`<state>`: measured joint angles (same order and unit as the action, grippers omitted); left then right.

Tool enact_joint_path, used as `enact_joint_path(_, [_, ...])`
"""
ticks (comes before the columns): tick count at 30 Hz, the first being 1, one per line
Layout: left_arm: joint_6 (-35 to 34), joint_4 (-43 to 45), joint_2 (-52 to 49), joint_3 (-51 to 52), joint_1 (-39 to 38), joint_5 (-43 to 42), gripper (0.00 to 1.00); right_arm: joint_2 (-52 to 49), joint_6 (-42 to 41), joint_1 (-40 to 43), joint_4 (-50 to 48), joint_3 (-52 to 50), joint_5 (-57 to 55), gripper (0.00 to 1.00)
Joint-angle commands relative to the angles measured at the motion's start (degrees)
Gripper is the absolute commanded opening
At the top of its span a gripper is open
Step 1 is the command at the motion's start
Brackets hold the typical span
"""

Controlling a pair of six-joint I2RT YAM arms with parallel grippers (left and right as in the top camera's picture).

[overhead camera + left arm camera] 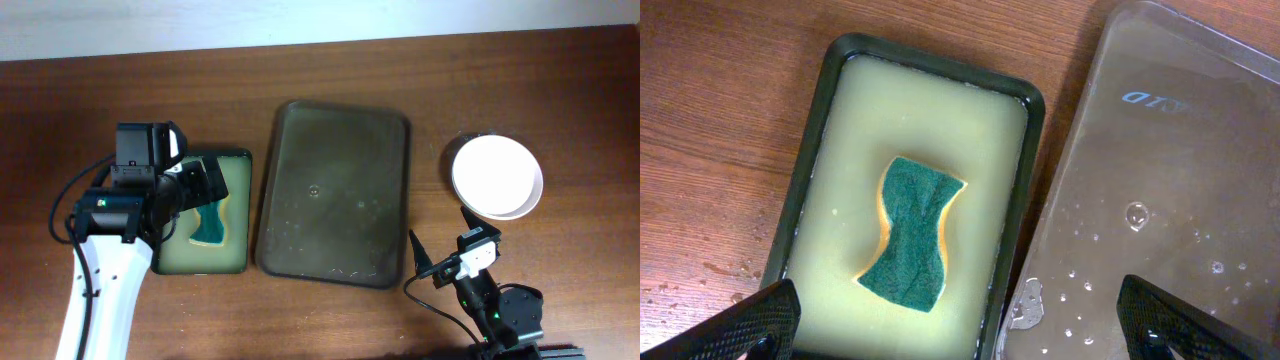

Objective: Clean dirty plates on tray and stack at the side

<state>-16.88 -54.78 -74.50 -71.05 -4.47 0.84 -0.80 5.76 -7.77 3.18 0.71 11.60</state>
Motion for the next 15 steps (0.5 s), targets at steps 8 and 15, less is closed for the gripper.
enact_joint_path(8, [-0.13,32.13,42.03,33.83,2.32,4.98,0.99,0.39,-0.70,-0.48,0.28,-0.39,-0.72,0.98])
enact_joint_path(15, [2.62,45.57,74.14,63.60,3.96,4.98,1.00,0.39,-0.70,-0.48,0.26,-0.39,-0.70,0.98])
